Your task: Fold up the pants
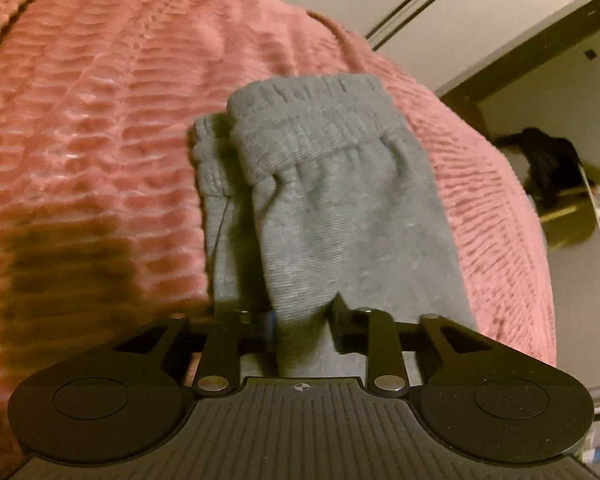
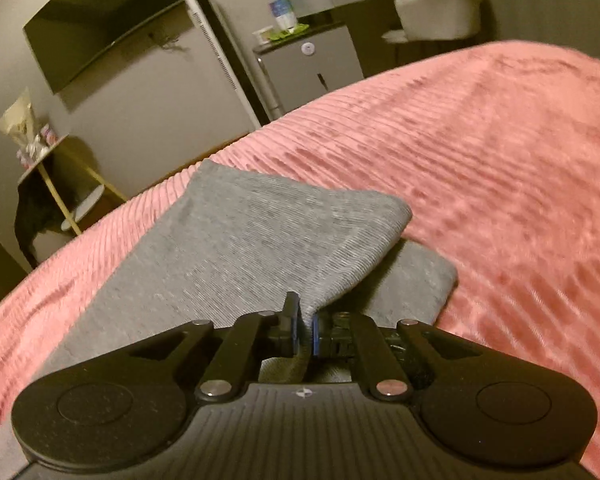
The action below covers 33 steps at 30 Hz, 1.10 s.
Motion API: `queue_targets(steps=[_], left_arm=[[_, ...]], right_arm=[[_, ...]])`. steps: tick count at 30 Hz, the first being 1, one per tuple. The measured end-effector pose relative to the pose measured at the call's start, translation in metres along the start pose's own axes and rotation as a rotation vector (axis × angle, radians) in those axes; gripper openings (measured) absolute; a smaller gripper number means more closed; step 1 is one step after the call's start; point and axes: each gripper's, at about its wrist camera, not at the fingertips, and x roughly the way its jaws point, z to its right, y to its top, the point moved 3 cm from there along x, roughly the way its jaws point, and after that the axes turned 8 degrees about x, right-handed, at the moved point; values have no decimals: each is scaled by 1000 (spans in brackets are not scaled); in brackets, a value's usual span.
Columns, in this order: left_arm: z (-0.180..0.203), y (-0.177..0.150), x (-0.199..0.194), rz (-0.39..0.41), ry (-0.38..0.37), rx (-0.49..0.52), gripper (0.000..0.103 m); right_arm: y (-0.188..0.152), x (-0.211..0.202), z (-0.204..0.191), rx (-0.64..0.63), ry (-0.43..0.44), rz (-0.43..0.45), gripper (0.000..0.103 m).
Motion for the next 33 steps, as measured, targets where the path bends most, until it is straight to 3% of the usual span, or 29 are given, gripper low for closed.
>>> queue_targets(steps=[2,11,17,22,23,27,29,31,33], left_arm=[[0,1,-8,31,5,1,58],[11,0,-62,198,16,34,75],[68,-28,-56,190,-42,303,82],[104,-62,-34,110,-92,411,83],[110,-69,-30,96,-100,435,83],[133,-94,-19,83,-97,559,83],[138,-102,-14,90,-91,611,83],[141,-111,-6,96,-76,665,84],[140,-127,1,90,-62,729,85]], right_arm=[[2,-2,5,42,15,-19,12],[6,2,25,227,126,-71,17],[7,9,26,277,116,-66,17],[17,13,32,345,156,-84,18],[20,9,28,313,150,-58,4],[26,-32,1,95,111,126,4],[22,-44,-2,52,72,179,4],[15,-36,5,35,6,168,4],[8,-8,25,85,-89,46,7]])
